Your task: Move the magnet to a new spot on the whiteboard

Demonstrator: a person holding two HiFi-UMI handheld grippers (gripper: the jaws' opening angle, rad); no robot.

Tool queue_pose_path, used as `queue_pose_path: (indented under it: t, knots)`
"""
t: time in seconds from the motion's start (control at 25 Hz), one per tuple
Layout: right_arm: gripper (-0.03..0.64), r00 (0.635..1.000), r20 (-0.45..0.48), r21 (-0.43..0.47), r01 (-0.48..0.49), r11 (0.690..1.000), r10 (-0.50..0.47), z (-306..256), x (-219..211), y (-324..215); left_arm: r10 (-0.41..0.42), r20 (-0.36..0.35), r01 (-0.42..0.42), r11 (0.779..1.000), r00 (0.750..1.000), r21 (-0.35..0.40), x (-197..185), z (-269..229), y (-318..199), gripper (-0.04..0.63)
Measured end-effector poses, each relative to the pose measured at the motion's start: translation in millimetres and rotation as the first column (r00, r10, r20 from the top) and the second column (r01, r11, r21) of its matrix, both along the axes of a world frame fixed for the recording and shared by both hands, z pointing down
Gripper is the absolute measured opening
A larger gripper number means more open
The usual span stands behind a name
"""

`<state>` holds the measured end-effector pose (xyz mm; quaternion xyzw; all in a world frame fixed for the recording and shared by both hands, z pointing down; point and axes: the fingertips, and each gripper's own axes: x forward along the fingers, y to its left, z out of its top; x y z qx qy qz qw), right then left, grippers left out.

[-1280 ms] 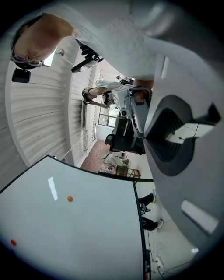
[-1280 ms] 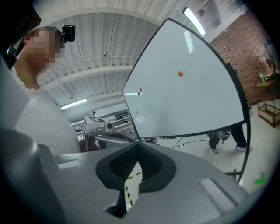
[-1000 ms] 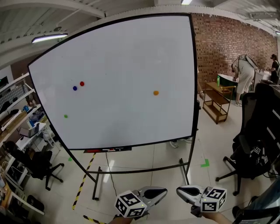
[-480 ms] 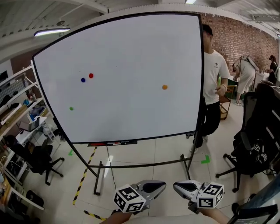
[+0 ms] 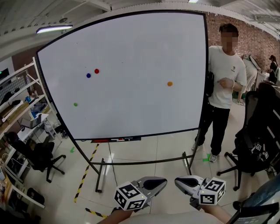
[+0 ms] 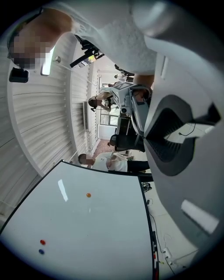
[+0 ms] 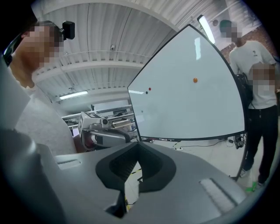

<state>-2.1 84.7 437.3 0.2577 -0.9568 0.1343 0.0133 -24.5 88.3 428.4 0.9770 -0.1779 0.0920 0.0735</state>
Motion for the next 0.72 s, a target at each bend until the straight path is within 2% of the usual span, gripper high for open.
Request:
queue_pose_path:
  t: [0.72]
  knots:
    - [0.003,1.000,-0.007,0.023,0.003,1.000,-0.002,-6.0,-4.1,-0.2,0.008,0.008,-0.008,1.000,1.000,0.011,-2.4,-4.9,2.7,-0.020]
